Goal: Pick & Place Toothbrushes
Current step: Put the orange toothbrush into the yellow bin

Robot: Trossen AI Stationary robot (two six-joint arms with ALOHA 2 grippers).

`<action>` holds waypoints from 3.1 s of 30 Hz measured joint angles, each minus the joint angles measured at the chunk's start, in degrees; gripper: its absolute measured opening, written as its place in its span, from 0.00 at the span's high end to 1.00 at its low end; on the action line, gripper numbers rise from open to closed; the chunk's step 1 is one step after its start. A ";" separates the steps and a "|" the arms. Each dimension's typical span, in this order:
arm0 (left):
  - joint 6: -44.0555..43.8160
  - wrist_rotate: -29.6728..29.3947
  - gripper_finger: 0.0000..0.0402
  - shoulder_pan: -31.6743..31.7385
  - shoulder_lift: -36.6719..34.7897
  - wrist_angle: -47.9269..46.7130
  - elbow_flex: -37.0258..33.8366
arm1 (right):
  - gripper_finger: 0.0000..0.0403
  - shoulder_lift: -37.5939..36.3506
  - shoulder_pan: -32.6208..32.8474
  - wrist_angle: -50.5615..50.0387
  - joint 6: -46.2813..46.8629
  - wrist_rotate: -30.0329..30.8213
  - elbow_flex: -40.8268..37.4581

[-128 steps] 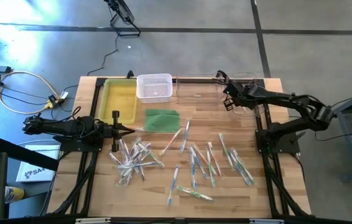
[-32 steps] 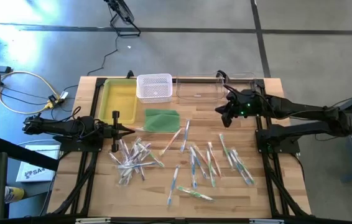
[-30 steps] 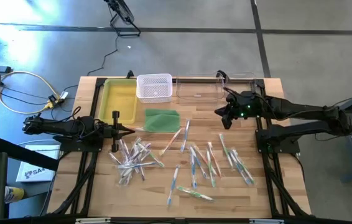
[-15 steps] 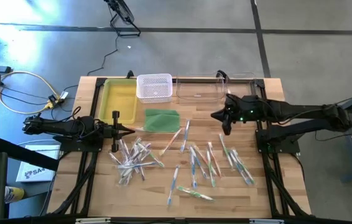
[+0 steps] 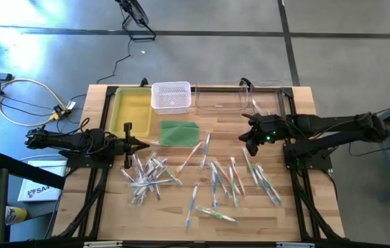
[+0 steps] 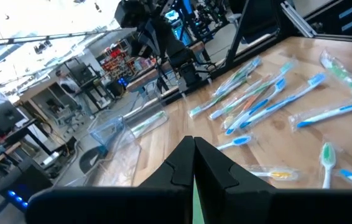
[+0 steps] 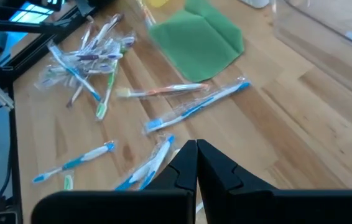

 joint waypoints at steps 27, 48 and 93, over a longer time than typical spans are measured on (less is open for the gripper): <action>-21.52 0.10 0.99 0.01 0.00 4.47 0.00 | 0.99 7.99 1.55 6.45 -1.65 8.81 0.00; -21.66 -2.78 0.99 0.00 10.37 9.57 1.95 | 0.99 12.08 2.43 14.08 -12.03 6.99 0.00; -15.78 -3.78 0.99 -0.07 47.89 22.82 16.24 | 0.99 -29.58 8.28 48.83 -27.06 18.90 -32.30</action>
